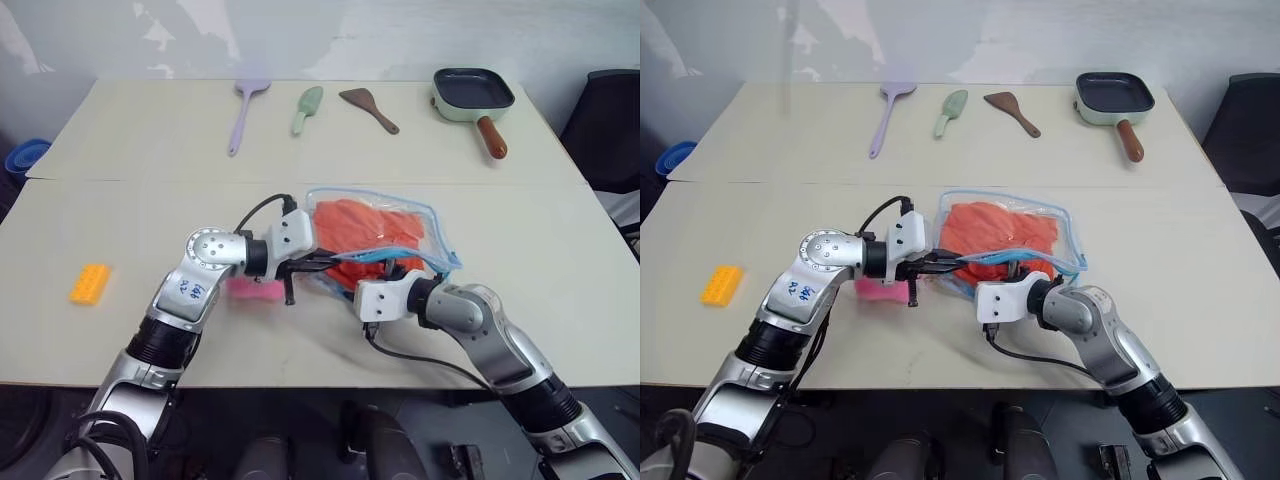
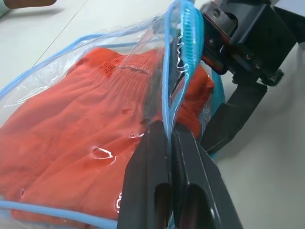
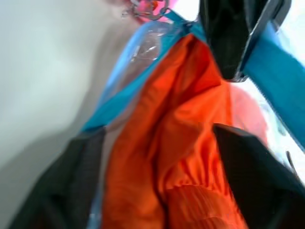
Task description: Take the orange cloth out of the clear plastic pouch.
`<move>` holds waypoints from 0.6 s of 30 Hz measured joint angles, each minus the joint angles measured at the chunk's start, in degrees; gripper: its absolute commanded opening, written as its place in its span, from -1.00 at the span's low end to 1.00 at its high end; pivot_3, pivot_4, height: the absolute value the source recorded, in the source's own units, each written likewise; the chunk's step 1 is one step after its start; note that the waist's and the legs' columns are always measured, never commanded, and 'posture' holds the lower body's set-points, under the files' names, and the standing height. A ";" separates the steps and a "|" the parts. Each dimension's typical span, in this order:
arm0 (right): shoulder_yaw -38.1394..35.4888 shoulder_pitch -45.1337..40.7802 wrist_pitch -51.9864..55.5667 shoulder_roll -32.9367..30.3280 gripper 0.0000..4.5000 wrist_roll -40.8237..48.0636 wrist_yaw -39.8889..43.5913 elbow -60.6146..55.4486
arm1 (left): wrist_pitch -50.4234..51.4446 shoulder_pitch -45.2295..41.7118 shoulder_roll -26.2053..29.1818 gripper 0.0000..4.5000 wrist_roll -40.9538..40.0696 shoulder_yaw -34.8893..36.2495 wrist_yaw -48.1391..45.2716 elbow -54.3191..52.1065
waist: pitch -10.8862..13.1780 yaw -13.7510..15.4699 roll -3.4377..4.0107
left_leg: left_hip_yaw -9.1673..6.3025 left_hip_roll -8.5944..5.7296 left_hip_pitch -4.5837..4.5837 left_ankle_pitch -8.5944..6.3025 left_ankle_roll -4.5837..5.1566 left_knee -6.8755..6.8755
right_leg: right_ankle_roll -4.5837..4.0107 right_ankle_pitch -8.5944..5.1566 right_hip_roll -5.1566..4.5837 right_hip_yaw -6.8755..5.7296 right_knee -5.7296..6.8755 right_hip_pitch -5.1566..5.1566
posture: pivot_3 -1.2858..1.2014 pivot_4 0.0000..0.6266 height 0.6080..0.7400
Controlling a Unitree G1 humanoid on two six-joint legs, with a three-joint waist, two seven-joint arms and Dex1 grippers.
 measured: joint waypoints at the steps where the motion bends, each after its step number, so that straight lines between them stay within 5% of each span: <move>1: 0.00 0.01 -0.07 0.00 0.98 -0.05 -0.25 0.02 | 0.00 -0.06 0.00 -1.00 0.00 0.07 0.02 0.00 | 0.00 -0.06 0.00 | 0.00 0.00 0.01 0.00 0.00 0.00 | 0.00 0.00 0.00 0.00 0.00 0.01 | 0.03 -0.52 1.00; 18: 0.48 -3.70 0.94 1.80 0.98 -1.71 -3.70 6.75 | 0.04 -0.05 -0.51 -1.00 0.00 0.32 0.71 0.02 | -0.01 -0.12 -0.01 | 0.02 -0.01 0.05 0.00 0.01 0.05 | 0.00 0.00 -0.03 0.03 0.03 0.06 | 0.03 -0.52 1.00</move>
